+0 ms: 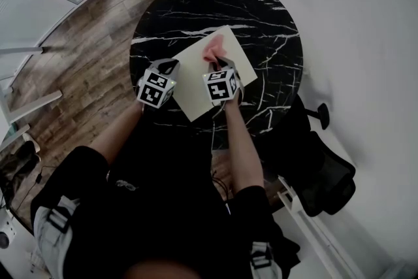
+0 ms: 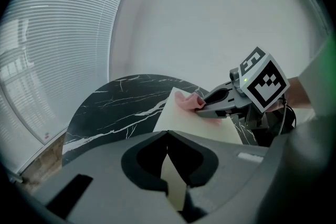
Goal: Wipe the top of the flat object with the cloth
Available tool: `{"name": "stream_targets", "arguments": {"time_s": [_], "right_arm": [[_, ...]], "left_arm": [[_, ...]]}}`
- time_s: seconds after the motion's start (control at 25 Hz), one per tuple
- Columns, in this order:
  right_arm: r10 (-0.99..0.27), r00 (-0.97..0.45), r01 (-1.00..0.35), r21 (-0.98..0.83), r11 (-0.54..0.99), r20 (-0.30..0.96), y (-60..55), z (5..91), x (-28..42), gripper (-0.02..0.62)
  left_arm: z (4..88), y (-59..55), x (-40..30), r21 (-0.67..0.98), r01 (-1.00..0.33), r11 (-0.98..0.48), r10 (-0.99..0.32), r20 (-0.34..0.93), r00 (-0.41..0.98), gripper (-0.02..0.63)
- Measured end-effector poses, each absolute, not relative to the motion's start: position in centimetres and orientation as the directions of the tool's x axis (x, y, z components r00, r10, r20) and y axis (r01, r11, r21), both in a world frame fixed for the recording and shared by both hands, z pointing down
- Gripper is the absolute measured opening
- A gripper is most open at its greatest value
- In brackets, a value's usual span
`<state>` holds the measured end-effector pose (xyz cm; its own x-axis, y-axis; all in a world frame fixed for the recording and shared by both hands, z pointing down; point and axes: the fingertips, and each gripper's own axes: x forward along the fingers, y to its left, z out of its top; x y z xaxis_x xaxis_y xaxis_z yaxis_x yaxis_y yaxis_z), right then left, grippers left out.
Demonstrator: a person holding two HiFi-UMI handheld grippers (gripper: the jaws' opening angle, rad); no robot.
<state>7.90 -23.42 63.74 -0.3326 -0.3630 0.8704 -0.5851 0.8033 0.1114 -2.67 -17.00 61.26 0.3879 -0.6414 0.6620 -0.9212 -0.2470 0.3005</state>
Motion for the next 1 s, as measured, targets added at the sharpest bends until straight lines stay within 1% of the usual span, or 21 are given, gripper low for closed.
{"name": "stream_targets", "arguments": {"time_s": [1.0], "right_arm": [[-0.386,-0.347,-0.639,0.085,0.764,0.855,-20.5,63.7,13.2,0.025]], "left_arm": [[60.4,-15.0,2.4,0.275,-0.912,-0.304,-0.617,0.673,0.408,-0.002]]}}
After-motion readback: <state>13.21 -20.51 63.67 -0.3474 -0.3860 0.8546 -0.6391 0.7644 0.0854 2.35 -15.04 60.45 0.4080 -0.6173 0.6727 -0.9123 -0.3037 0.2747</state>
